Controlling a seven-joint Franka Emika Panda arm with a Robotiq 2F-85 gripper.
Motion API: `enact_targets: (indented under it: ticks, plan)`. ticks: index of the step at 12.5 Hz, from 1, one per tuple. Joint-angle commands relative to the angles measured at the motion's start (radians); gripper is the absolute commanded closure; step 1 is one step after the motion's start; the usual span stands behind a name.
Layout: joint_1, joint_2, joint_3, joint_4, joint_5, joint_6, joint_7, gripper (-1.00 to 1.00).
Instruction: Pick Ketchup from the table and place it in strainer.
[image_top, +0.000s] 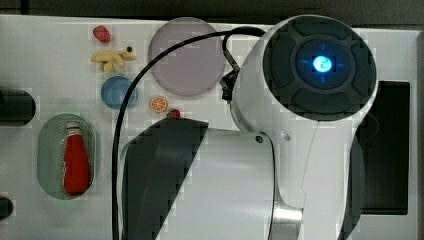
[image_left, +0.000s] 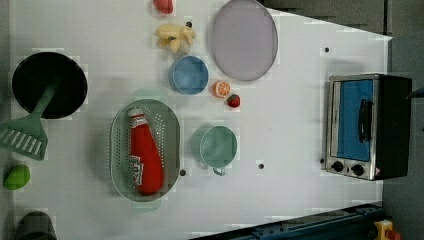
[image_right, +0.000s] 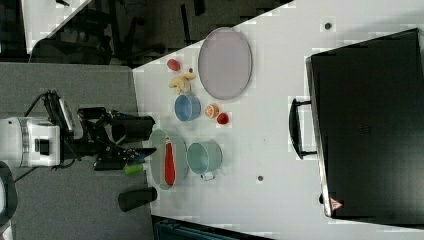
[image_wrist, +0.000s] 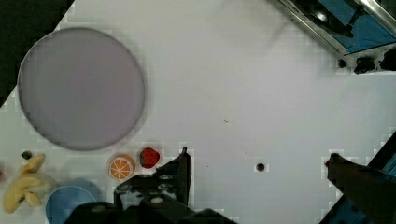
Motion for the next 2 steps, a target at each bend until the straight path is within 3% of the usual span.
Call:
enact_targets:
  ticks: [1, 2]
  plan:
    - [0.034, 0.0, 0.018, 0.003, 0.014, 0.003, 0.003, -1.0]
    - [0.034, 0.0, 0.019, 0.003, 0.014, 0.003, 0.003, -1.0]
